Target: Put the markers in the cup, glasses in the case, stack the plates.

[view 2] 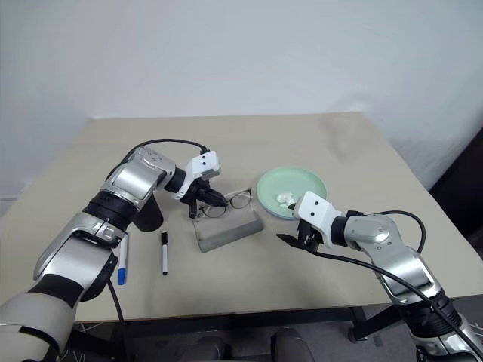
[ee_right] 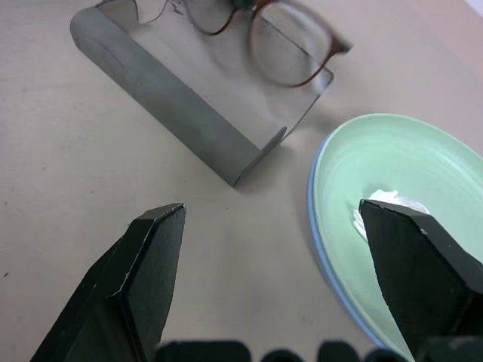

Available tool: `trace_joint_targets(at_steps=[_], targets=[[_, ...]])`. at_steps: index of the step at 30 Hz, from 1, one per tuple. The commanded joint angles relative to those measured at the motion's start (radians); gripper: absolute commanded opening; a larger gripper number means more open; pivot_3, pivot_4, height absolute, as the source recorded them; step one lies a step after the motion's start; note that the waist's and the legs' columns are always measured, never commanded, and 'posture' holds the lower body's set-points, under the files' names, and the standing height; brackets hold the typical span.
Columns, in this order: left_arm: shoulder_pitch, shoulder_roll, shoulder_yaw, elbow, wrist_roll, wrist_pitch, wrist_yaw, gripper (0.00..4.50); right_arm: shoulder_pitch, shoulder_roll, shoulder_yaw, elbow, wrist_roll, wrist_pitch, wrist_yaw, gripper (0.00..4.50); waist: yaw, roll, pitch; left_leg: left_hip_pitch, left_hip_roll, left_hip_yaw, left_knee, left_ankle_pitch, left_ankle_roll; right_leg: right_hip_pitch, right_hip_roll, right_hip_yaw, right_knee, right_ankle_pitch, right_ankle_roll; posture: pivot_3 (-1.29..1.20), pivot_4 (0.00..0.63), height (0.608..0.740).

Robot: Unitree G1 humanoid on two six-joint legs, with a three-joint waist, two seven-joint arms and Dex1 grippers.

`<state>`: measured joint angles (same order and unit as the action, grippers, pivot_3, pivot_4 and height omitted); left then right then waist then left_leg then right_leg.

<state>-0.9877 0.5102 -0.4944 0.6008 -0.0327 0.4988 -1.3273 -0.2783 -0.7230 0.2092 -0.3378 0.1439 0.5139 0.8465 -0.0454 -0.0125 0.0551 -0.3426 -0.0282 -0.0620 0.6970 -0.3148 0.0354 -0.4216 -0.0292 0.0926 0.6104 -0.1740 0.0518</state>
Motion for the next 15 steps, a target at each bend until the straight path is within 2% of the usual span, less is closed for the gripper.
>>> trace_joint_targets(at_steps=[1, 15], targets=[[0.009, -0.004, -0.003, -0.018, 0.028, -0.029, -0.022, 0.06, -0.013, 0.002, -0.021, -0.021, -0.004, -0.011, -0.009, 4.00, 0.000, 0.000, 0.000, 0.000, 0.000, 0.000, 0.000, 0.000, 0.000, 0.000, 0.000, 0.000, 0.000, 0.000, 0.000, 0.00, 0.000, 0.740], [0.099, -0.037, 0.005, -0.152, 0.002, 0.091, -0.073, 0.06, 0.004, 0.003, -0.022, -0.036, -0.001, -0.004, -0.021, 4.00, 0.000, 0.000, 0.000, 0.000, 0.000, 0.000, 0.000, 0.000, 0.000, 0.000, 0.000, 0.000, 0.000, 0.000, 0.000, 0.00, 0.000, 0.740]])
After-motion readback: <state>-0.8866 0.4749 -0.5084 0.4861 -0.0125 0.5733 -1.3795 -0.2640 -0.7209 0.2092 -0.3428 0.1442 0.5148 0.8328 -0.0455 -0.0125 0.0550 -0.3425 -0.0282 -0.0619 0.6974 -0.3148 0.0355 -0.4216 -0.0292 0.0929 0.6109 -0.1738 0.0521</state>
